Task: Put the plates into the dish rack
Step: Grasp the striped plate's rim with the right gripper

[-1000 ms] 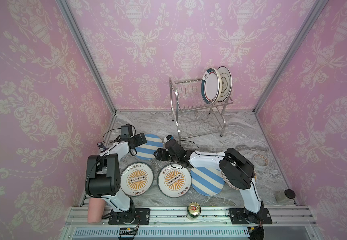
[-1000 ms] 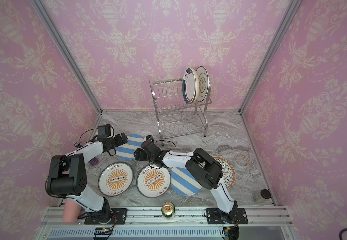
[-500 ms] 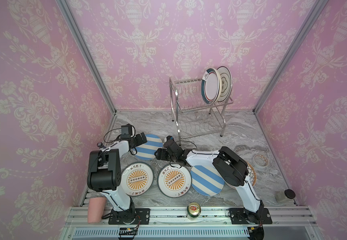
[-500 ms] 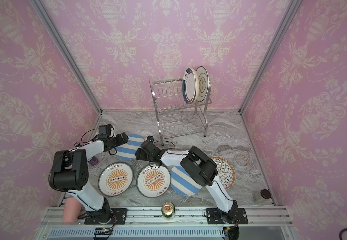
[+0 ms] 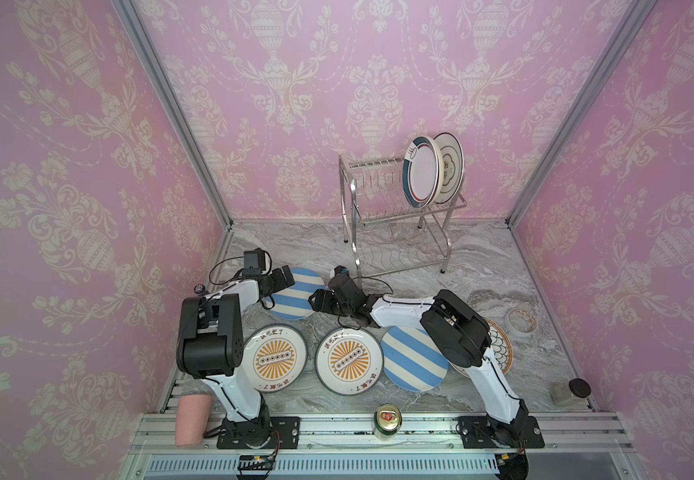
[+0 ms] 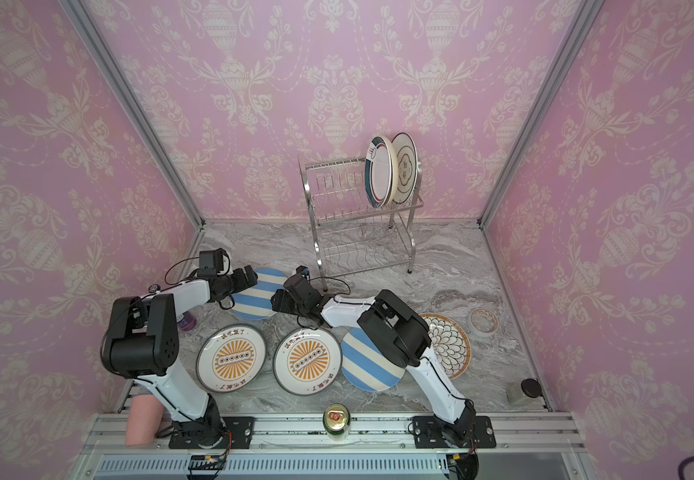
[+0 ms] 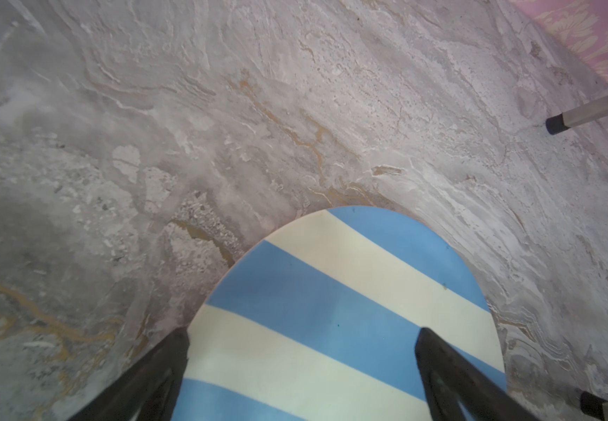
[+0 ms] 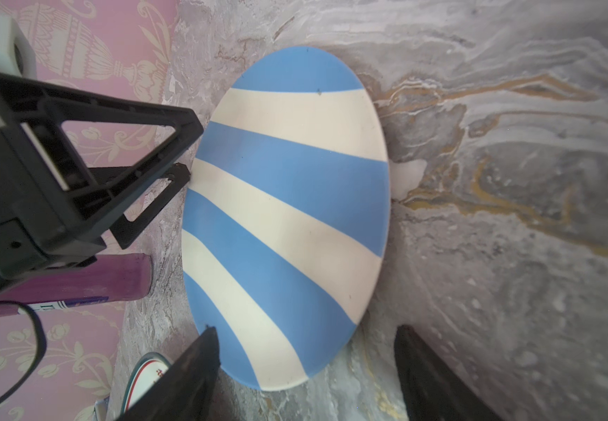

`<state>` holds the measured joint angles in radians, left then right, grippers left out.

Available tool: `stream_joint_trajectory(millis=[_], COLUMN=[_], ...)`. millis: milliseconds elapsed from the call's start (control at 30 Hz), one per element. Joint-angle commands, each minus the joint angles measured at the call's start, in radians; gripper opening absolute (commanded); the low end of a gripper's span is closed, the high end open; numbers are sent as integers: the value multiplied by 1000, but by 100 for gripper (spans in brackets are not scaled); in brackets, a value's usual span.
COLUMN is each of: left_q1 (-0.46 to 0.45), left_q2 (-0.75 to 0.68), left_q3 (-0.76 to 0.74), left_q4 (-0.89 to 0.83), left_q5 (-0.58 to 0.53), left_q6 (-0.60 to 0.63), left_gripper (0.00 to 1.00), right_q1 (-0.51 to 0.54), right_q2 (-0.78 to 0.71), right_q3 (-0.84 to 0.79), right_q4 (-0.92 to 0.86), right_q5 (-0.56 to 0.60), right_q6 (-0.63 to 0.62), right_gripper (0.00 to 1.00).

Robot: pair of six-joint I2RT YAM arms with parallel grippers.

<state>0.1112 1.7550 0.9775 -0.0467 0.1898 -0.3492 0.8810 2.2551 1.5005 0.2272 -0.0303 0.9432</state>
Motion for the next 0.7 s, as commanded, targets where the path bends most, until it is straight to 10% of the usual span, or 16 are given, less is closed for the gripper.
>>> stream_joint_trajectory(millis=[0, 667], left_q1=[7, 5], left_q2=[-15, 144], left_q3=[57, 154], left_q4=[-55, -90], left_q5=[-68, 46], left_q6=[34, -15], left_gripper=[99, 99], right_q1=[-3, -21], right_q2=[48, 94], right_q3=[31, 23], right_q4=[-21, 45], right_q5=[-19, -44], right_q6=[16, 59], right_gripper=[78, 78])
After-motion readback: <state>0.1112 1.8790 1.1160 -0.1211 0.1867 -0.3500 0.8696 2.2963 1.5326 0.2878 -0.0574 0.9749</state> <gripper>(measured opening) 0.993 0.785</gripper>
